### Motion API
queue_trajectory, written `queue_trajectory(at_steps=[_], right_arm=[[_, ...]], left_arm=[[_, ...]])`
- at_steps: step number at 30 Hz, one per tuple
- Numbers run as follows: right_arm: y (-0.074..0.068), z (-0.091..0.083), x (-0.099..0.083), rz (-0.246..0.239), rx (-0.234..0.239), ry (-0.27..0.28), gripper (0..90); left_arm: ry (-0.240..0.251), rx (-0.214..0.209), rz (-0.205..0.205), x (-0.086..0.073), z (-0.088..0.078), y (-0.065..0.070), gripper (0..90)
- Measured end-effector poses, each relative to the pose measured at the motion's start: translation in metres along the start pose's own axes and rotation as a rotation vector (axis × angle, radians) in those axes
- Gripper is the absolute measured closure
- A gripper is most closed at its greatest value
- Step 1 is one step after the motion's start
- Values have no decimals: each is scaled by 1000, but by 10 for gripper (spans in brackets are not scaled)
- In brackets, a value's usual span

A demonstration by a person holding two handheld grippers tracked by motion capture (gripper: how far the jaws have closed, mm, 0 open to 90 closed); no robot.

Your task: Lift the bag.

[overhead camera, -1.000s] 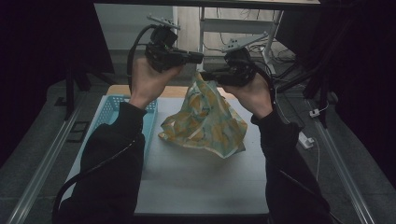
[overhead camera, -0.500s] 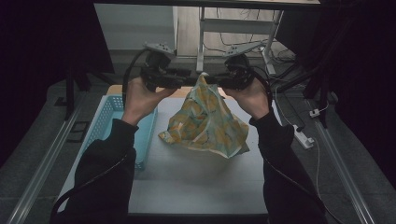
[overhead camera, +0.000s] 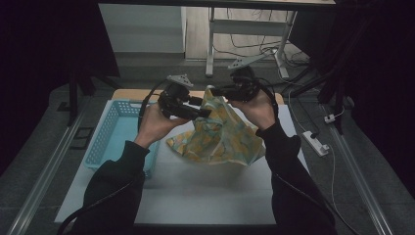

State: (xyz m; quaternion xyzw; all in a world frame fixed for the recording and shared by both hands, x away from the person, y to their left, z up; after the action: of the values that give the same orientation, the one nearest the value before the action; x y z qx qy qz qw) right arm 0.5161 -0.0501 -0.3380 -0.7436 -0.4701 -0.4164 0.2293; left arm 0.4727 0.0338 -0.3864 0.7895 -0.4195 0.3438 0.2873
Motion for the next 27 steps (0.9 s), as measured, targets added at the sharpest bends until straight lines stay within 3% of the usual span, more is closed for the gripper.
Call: queue_trajectory(at_steps=[2,3,7,12,18,21,27], right_arm=[[-1,2,-3,0,2,-5,896],[0,3,-5,1,2,-5,894],[5,5,-14,15,-5,0,878],[13,4,-27,36,-43,4,681],[18,4,-47,50,-84,-25,532],[20,6,-57,55,-108,-29,484],[22,7,-71,77,-121,-33,383]], left_arm=[[-9,-14,-26,-2,7,-6,807],[-7,-7,-44,-1,9,-10,876],[-17,58,-92,-1,16,-30,897],[-54,144,-140,-6,23,-56,898],[-94,165,-186,-24,32,-76,895],[-95,171,-197,-32,35,-81,855],[-33,135,-172,-30,27,-74,507]])
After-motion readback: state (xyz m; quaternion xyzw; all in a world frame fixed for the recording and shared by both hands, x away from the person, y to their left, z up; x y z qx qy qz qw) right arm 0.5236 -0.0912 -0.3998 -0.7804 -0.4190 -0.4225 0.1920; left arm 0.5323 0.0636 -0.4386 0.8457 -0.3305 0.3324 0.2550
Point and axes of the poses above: each handheld gripper's, and its own axes: z roughly forward along the jaws, x roughly out of its top, y roughly to its right, the point moved 9 cm from there along z, roughly forward along the jaws, and after that the axes turned 4 degrees about -x, right-handed, at the moved point
